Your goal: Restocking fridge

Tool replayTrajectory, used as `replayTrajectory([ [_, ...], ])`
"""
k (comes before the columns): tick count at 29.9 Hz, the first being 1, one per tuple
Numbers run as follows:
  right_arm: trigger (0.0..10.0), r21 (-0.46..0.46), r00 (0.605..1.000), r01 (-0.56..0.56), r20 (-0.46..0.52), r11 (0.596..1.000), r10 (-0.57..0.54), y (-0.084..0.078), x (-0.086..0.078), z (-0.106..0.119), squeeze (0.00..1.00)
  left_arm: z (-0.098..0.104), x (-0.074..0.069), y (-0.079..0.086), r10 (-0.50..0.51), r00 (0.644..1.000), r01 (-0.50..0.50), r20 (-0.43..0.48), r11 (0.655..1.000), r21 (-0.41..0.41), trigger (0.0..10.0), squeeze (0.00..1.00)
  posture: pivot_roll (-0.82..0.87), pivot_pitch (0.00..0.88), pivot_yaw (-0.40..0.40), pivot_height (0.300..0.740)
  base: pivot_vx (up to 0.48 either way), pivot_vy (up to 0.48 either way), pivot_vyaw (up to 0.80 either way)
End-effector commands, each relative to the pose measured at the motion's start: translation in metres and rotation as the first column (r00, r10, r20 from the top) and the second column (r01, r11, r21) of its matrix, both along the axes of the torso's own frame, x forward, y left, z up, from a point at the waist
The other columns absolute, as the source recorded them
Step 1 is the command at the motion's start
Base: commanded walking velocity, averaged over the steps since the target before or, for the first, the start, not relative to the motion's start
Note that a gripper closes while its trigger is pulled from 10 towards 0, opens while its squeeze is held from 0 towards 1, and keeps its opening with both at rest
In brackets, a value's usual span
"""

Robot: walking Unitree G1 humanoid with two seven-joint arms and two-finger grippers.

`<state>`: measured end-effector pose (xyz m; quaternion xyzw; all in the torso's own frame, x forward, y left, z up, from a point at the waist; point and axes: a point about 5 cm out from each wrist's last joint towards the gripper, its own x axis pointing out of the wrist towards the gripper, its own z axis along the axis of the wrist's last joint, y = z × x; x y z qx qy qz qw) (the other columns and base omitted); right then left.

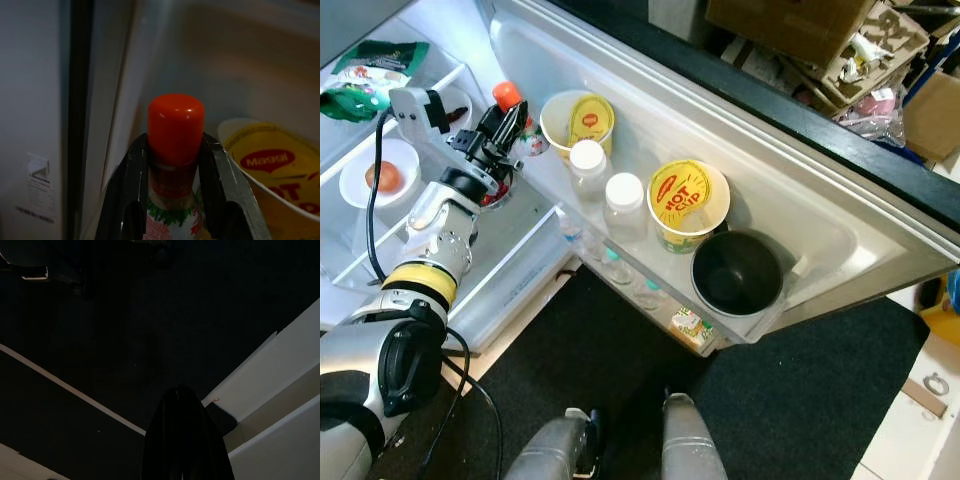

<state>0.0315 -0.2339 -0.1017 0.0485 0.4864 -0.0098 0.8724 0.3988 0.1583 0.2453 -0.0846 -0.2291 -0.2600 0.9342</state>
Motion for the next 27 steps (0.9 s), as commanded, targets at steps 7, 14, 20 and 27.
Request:
replayTrajectory([
  [7, 10.0, 0.036, 0.999, 0.004, -0.048, 0.999, -0.002, 0.01, -0.024, -0.003, 0.0, -0.009, -0.003, -0.018, -0.004, 1.0, 0.003, 0.024, 0.997, 0.076, 10.0, 0.0, -0.15, 0.47, 0.12, 0.74, 0.0, 0.0, 0.0],
  [14, 10.0, 0.033, 0.999, 0.008, -0.036, 0.999, -0.007, 0.006, -0.027, 0.0, 0.0, -0.019, -0.003, -0.023, 0.027, 1.0, -0.028, 0.007, 0.994, 0.109, 10.0, 0.0, -0.17, 0.481, 0.117, 0.74, 0.0, 0.0, 0.0],
  [20, 10.0, 0.036, 0.999, 0.008, -0.031, 0.999, -0.007, 0.006, -0.027, 0.0, 0.0, -0.026, -0.005, -0.019, 0.063, 0.998, -0.062, -0.007, 0.989, 0.136, 10.0, 0.0, -0.17, 0.483, 0.116, 0.74, 0.0, 0.0, 0.0],
  [27, 10.0, 0.041, 1.0, 0.005, -0.019, 0.999, -0.004, 0.006, -0.023, 0.001, 0.0, -0.025, -0.004, -0.016, 0.103, 0.995, -0.103, 0.003, 0.982, 0.16, 10.0, 1.0, -0.17, 0.477, 0.114, 0.74, 0.0, 0.0, 0.0],
])
